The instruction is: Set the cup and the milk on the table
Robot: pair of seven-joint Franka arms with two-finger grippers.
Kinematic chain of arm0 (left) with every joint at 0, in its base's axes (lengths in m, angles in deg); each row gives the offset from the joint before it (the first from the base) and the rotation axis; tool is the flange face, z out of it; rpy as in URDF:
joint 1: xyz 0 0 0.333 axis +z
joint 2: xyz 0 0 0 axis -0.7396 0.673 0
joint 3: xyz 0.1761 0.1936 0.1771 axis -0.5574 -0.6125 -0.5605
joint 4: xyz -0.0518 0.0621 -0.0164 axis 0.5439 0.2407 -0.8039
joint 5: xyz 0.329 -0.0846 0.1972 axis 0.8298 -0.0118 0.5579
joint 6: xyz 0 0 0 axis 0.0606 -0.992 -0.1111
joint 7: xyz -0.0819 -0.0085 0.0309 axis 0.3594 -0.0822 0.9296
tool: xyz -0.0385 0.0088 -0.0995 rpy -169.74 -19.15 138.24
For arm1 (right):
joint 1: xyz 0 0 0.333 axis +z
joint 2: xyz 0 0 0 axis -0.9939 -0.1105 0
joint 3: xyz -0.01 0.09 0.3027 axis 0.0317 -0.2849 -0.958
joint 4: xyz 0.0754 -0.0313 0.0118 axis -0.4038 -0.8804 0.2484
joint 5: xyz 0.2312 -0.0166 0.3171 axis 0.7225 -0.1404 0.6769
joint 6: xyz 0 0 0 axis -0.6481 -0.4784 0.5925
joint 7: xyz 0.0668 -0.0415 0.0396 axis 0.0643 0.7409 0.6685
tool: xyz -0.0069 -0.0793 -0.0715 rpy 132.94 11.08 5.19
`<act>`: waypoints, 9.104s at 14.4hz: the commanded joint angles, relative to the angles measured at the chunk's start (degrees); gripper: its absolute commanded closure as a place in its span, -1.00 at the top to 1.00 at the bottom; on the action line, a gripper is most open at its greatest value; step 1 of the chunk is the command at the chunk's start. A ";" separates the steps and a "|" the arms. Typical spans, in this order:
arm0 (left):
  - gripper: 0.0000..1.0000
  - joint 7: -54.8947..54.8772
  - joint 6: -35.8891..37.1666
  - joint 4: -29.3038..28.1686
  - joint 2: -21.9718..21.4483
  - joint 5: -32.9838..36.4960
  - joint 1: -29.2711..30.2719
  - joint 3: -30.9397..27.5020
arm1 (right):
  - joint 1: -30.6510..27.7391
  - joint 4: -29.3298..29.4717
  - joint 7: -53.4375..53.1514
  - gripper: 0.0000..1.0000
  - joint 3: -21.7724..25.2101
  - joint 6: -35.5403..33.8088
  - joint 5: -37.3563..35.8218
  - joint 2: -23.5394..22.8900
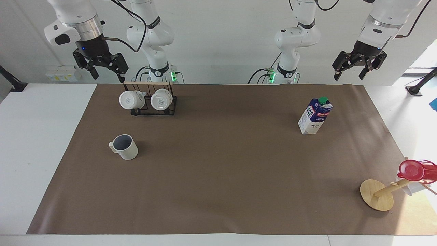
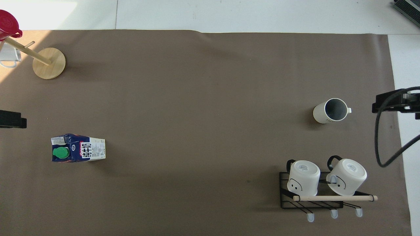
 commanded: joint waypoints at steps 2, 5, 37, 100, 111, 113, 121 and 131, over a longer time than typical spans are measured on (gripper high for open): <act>1.00 -3.68 1.12 -0.45 -0.73 0.31 1.11 0.45 | -0.40 0.01 1.32 1.00 0.17 -0.17 0.89 0.37; 1.00 -5.27 1.12 -1.07 -1.17 0.31 1.11 -0.43 | -0.40 0.01 1.32 1.00 0.17 -0.17 0.89 0.37; 1.00 -5.10 1.03 -5.73 -3.46 0.31 0.84 -1.04 | -0.93 -0.07 4.22 1.00 0.17 7.73 0.36 -4.81; 1.00 -5.10 1.03 -5.73 -3.46 0.31 0.84 -1.04 | 35.01 -8.52 -42.34 -1.00 -0.18 34.64 -2.27 -24.93; 1.00 -4.92 0.33 -8.62 -5.21 -0.04 0.58 -0.34 | 39.68 -8.42 -55.20 0.01 -0.53 35.87 -1.22 -27.31; 1.00 -4.66 -0.81 -11.16 -5.75 -0.31 0.14 -0.25 | 39.94 -8.42 -56.07 1.00 -0.44 35.43 -1.65 -27.23; 1.00 -4.75 -23.74 -37.36 -14.54 -0.40 -2.58 -0.25 | 29.59 -7.89 -48.29 1.00 -0.09 32.98 4.92 -15.47; 1.00 -5.19 -38.09 -43.88 -9.18 -0.31 -2.76 -0.43 | 7.52 -10.01 -15.24 1.00 0.26 16.28 2.31 -0.87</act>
